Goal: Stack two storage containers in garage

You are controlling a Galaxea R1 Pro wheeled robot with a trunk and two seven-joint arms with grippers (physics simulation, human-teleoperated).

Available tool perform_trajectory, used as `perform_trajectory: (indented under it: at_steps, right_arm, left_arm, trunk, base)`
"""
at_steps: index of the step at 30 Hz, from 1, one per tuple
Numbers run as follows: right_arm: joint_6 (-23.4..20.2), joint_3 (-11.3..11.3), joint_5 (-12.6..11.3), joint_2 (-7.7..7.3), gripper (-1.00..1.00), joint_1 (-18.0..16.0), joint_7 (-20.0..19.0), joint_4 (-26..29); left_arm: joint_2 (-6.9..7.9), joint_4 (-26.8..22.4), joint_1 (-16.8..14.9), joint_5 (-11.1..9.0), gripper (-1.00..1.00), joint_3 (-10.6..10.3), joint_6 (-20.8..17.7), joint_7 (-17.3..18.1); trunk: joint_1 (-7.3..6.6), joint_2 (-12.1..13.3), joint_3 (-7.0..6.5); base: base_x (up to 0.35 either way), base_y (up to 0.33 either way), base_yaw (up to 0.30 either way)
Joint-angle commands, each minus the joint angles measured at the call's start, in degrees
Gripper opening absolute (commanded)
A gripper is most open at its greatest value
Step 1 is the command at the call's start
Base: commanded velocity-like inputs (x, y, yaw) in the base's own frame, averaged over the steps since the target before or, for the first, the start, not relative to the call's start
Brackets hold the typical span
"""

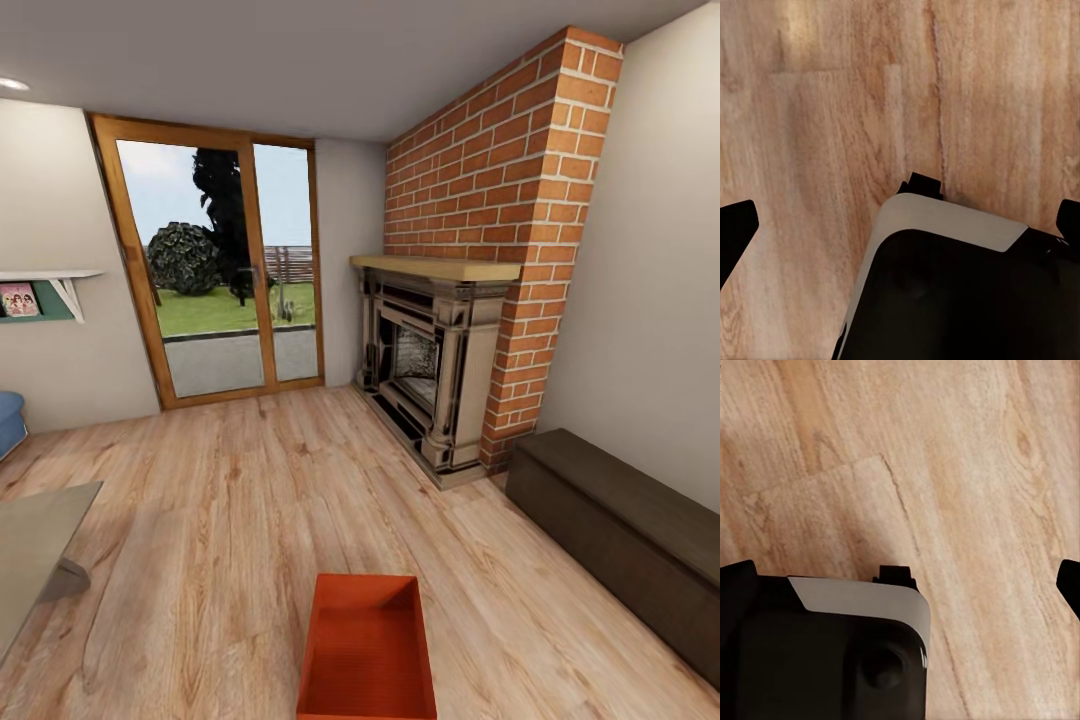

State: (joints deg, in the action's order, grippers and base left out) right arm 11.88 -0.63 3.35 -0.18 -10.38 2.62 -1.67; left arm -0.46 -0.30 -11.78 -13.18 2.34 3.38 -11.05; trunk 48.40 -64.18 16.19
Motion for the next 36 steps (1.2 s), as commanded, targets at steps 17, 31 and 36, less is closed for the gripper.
perform_trajectory:
  at_steps: [17, 31, 36]
  right_arm:
    - [0.4, -0.1, 0.4, 0.1, 1.0, -0.1, 0.8, -0.2]
    - [0.3, -0.2, 0.6, -0.08, 1.0, -0.1, 0.3, -0.2]
    - [0.4, -0.2, 0.6, -0.09, 1.0, -0.1, 0.3, -0.2]
  left_arm:
    - [-0.07, 0.0, -0.1, -0.2, 1.0, 0.2, 0.2, -0.1]
    - [-0.07, 0.0, -0.1, -0.2, 1.0, 0.2, 0.2, -0.1]
    - [-0.07, 0.0, 0.0, -0.3, 1.0, 0.2, 0.1, -0.1]
  trunk:
    - [0.0, 0.0, 0.07]
    - [0.0, 0.0, 0.07]
    - [0.0, 0.0, 0.07]
  base:
    - [0.0, 0.0, -0.07]
    - [0.12, 0.0, -0.011]
    - [0.315, 0.0, 0.0]
